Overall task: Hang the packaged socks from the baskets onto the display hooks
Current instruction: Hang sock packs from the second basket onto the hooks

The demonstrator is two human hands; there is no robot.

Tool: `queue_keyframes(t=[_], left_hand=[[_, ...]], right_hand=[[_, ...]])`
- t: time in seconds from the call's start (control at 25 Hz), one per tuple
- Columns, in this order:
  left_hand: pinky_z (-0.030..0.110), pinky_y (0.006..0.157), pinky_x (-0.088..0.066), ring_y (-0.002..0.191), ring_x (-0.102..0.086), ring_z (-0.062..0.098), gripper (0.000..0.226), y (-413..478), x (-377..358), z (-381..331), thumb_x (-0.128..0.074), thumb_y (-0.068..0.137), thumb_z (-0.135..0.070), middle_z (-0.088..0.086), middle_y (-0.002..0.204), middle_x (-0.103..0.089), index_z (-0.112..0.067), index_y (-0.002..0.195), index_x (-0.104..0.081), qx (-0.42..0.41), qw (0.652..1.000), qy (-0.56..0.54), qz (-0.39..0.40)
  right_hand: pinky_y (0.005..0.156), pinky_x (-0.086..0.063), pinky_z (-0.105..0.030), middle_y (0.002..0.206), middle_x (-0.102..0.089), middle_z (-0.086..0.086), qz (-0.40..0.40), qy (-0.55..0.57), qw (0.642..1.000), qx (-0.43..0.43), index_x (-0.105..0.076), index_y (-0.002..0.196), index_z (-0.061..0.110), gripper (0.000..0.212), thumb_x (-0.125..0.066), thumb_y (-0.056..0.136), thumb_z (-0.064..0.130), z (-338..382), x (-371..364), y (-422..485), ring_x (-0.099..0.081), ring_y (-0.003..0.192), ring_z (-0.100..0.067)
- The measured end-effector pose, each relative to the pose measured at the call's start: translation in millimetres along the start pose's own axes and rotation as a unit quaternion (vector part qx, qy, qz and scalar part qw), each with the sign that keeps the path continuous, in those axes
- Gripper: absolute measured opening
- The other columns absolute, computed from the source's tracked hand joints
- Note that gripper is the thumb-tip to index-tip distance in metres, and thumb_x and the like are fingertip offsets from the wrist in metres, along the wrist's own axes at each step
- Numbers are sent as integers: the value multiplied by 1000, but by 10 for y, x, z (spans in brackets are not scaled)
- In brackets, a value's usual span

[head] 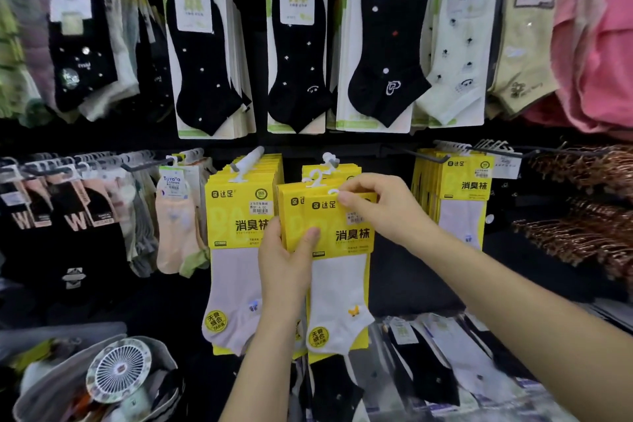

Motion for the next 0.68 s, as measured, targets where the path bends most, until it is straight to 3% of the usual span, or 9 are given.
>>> queue_keyframes(t=[0.12,0.32,0.48,0.56,0.68], left_hand=[[24,69,-55,85,-67,7,21,-30,-35,39,-67,84,-14,-10,91,-70,-30,95,-60,0,1000,-19,5],[13,65,-51,83,-65,1,18,-74,-32,48,-63,87,-15,-15,89,-69,-31,93,-59,11,1000,-22,-1],[4,63,-41,78,-57,-9,19,-36,178,-150,-55,92,-14,-17,87,-63,-33,90,-56,-44,996,40,-64],[11,67,-43,79,-57,-5,18,36,337,-246,-55,92,-13,-15,86,-62,-31,87,-54,-58,993,49,-85],[25,77,-47,89,-61,9,10,95,514,-302,-54,93,-15,-6,95,-66,-20,100,-59,-52,993,44,-92]], right_hand=[[61,-47,-10,76,-65,10,23,6,1000,-8,-67,73,29,14,-68,84,21,34,28,50,-58,69,-1],[65,-51,-20,74,-69,2,-40,42,996,-72,-70,65,21,13,-76,76,26,-17,104,160,-62,70,-8],[66,-49,-23,78,-69,-1,-90,32,992,-80,-68,68,17,17,-68,84,23,-17,200,354,-59,71,-9],[69,-50,-27,83,-69,-3,-109,15,990,-88,-69,70,16,19,-63,88,21,-35,233,486,-59,73,-11],[73,-50,-31,75,-65,4,-102,-38,990,-87,-71,78,12,18,-61,89,22,-49,149,678,-58,75,-12]])
Point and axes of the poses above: each hand's wrist, its own y-axis towards the middle knuckle, its own x-axis out of the back of the hand, z = x × y, the point moved 2 cm from there along y, towards the middle knuckle
